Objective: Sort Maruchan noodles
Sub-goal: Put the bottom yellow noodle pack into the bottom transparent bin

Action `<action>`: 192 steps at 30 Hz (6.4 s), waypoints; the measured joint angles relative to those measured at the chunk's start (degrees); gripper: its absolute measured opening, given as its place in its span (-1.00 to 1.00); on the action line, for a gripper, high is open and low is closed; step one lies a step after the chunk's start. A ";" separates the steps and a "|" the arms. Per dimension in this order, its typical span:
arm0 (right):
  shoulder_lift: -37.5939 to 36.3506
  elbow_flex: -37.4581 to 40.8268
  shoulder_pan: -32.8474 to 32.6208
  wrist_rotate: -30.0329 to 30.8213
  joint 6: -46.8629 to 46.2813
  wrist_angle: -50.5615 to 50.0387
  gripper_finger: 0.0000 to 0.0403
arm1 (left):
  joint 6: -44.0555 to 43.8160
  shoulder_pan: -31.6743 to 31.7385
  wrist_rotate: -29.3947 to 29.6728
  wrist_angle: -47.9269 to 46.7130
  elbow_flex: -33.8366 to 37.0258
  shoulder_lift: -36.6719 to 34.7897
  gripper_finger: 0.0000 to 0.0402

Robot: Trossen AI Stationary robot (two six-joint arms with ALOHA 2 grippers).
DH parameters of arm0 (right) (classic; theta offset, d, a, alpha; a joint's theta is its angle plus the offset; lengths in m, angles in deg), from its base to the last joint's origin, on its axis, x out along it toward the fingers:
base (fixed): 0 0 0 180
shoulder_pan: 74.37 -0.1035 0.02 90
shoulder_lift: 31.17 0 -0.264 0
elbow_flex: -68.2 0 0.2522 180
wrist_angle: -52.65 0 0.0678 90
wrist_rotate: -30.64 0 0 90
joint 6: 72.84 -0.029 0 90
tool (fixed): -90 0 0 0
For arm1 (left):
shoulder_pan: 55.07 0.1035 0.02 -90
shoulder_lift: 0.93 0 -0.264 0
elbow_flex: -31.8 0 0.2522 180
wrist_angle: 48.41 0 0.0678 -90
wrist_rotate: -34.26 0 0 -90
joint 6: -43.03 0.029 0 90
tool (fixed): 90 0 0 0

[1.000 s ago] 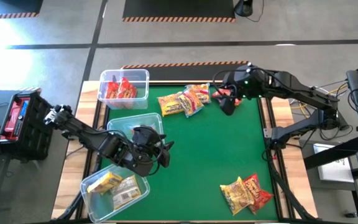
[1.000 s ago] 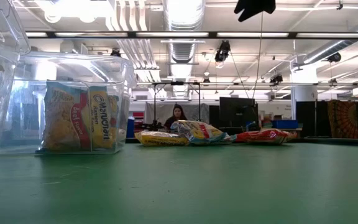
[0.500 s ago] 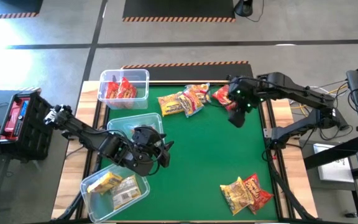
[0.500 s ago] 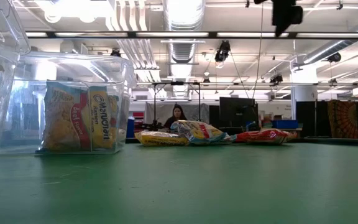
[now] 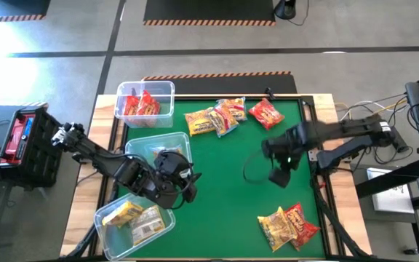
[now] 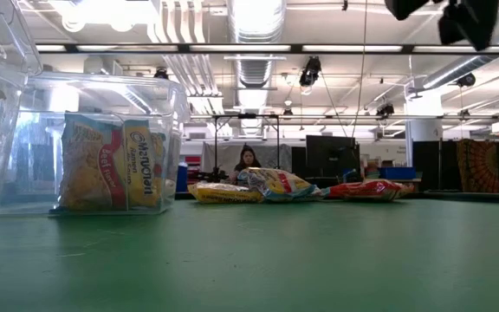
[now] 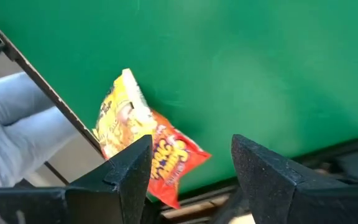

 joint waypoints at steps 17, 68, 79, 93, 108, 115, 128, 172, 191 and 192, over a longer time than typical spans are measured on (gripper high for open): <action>-0.17 23.34 -17.04 -7.33 -19.61 33.23 0.03 | -3.06 -3.14 -4.36 -1.23 0.00 0.00 0.00; -0.96 35.11 -22.96 -10.72 -19.57 70.28 0.02 | -7.07 -4.74 -5.48 9.37 0.02 3.85 0.00; 8.52 35.14 -29.36 -12.42 -15.32 84.43 0.02 | -6.40 -4.70 -7.36 9.58 0.07 3.85 0.00; 19.66 30.31 -31.27 -7.84 -7.21 85.30 -0.12 | -7.99 -5.52 -7.44 9.77 0.07 3.85 0.00; 15.96 29.89 -24.02 10.10 4.27 73.79 -0.13 | -7.07 -5.68 -7.38 9.73 0.07 3.85 0.00; 16.12 29.38 -14.34 21.77 12.54 72.10 -0.13 | -5.95 -5.36 -7.03 9.45 0.07 3.85 0.00; 12.99 17.04 -5.62 14.57 18.61 59.68 -0.13 | -7.38 -2.13 -9.36 9.47 0.35 6.69 0.00; 13.14 37.48 -7.95 25.56 18.23 65.59 -0.13 | -36.20 0.46 -13.41 27.17 0.33 30.03 0.00; -0.92 39.33 -8.54 22.88 7.61 67.57 -0.13 | -30.39 3.61 -19.03 27.09 0.28 30.21 0.00; -1.29 39.45 -8.91 22.91 7.09 66.56 -0.13 | -30.40 3.63 -19.00 27.15 0.28 30.21 0.00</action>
